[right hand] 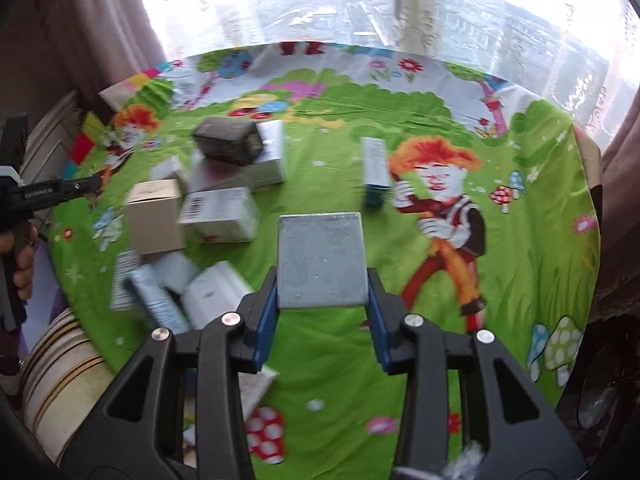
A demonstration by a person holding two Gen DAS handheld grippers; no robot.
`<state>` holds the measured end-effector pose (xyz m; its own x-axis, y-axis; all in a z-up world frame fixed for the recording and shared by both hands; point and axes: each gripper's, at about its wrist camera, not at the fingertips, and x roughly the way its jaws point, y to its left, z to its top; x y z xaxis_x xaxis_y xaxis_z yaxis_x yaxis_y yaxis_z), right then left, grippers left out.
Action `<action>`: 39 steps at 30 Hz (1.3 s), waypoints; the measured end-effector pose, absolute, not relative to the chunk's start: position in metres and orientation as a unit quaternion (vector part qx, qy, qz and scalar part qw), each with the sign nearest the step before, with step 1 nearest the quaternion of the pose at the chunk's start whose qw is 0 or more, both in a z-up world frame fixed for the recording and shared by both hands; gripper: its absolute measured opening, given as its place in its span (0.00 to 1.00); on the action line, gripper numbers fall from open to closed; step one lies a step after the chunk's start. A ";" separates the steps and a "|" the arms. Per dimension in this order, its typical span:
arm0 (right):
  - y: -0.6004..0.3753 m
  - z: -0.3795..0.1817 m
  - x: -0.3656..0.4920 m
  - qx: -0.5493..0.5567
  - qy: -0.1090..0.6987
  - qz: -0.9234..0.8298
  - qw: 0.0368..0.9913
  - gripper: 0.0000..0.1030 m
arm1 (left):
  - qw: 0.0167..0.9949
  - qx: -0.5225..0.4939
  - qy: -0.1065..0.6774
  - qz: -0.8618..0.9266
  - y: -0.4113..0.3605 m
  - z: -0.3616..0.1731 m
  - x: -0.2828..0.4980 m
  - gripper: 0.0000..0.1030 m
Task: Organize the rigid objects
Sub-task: 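Carry the clip and white box to the purple storage box while both tools open to drop them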
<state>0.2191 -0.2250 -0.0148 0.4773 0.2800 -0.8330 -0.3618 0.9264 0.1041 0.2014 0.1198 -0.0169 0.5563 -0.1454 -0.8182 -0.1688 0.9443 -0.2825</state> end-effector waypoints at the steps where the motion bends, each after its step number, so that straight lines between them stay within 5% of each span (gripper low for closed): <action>1: -0.216 -0.011 0.212 -0.045 0.474 0.194 0.858 0.43 | 0.866 -0.170 0.470 0.006 0.122 -0.017 0.185 0.35; 21: 0.035 0.003 0.075 -0.106 0.505 0.405 0.755 0.43 | 0.854 -0.257 0.421 0.164 0.289 -0.025 -0.037 0.35; 34: 0.183 -0.022 -0.003 -0.203 0.489 0.495 0.689 0.43 | 0.839 -0.293 0.402 0.221 0.336 -0.033 -0.084 0.36; 39: 0.208 -0.032 -0.021 -0.232 0.482 0.510 0.674 0.54 | 0.831 -0.291 0.412 0.234 0.340 -0.040 -0.084 0.49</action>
<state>-0.0206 0.2085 -0.0318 0.0148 0.4635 -0.8860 -0.9107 0.3721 0.1794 -0.0845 0.3398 -0.0398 0.5510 0.1487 -0.8211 -0.6288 0.7209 -0.2914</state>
